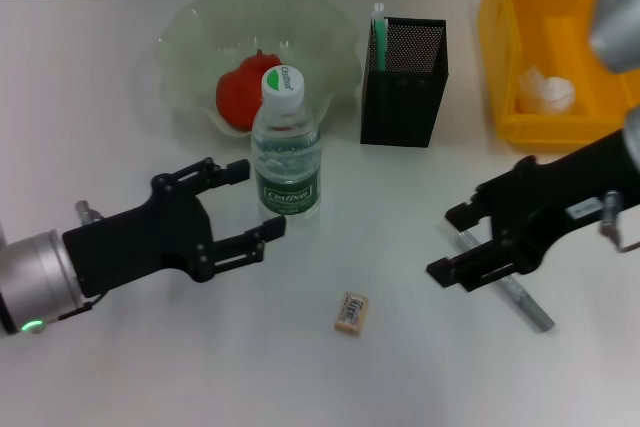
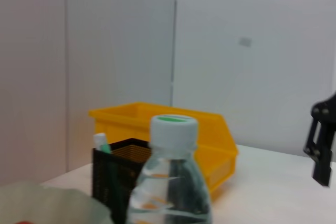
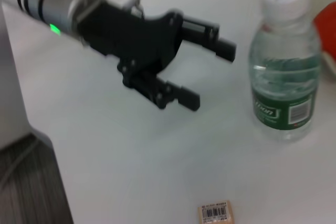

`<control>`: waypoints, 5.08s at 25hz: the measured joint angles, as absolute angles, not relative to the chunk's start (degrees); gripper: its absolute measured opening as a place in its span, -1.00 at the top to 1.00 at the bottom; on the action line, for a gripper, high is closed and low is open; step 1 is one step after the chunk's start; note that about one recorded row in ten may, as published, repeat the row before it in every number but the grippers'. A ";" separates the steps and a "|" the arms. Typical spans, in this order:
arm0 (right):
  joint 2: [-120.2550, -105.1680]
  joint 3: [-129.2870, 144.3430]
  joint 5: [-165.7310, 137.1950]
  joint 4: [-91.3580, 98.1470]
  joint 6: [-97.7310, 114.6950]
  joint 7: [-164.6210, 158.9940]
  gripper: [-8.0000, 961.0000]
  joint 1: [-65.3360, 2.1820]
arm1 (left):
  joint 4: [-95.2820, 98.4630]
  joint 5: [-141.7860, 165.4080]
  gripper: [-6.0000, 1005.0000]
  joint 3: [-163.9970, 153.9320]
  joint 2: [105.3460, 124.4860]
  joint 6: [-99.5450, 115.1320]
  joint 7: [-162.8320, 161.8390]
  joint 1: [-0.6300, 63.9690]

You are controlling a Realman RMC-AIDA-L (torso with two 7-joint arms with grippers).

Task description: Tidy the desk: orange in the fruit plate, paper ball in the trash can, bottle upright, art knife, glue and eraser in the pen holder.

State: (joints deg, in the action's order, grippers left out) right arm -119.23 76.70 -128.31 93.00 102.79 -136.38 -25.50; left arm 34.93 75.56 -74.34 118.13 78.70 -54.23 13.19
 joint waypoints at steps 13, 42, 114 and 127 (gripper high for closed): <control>-119.54 97.31 -136.23 80.70 86.90 -147.26 -0.46 -34.58 | 34.81 75.67 -0.56 -71.32 118.06 78.89 -53.53 11.14; -119.80 113.51 -134.57 68.78 76.28 -153.07 -0.23 -42.82 | 34.19 75.77 -0.56 -70.96 117.98 78.76 -53.47 10.13; -119.70 94.29 -156.27 90.69 95.73 -169.05 -0.48 -31.94 | 31.26 75.76 -0.56 -74.44 118.30 81.61 -53.35 12.48; -119.88 95.20 -153.10 80.64 88.78 -169.28 -0.48 -31.74 | 31.29 75.76 -0.56 -74.44 118.30 81.56 -53.35 12.49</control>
